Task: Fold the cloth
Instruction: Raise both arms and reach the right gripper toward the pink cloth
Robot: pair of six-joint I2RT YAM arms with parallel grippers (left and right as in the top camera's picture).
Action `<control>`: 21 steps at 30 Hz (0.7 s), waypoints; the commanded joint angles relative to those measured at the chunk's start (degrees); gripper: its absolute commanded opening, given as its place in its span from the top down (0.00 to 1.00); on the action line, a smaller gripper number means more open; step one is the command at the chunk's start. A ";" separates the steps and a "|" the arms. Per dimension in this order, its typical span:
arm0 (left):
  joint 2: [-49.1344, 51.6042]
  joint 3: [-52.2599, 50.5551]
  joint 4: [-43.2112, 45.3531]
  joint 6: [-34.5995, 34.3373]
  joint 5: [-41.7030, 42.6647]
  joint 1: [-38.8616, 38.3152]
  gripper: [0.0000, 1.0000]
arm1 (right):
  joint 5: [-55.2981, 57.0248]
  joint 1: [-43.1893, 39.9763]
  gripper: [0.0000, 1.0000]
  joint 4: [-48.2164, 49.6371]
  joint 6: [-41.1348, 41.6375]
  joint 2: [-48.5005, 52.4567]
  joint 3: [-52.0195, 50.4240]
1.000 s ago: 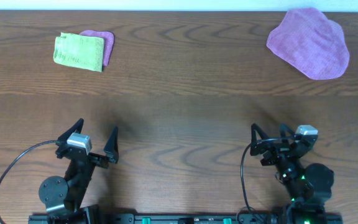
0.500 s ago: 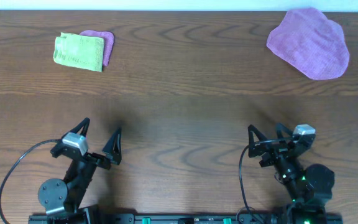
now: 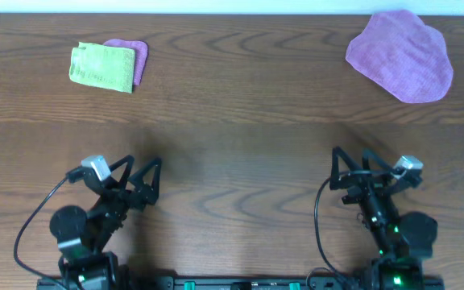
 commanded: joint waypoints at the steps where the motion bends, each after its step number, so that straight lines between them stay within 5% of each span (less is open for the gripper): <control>1: 6.67 6.91 1.51 1.18 6.12 -0.59 0.05 | 2.01 -0.33 0.01 2.05 -1.60 8.79 3.78; 12: 27.91 20.17 -4.00 13.90 2.16 -13.60 0.05 | 7.06 -3.23 0.01 -14.27 -17.62 42.73 31.80; 21: 35.63 20.17 -4.98 16.17 -1.90 -17.11 0.05 | 8.02 -11.23 0.01 -19.96 -23.74 58.45 44.46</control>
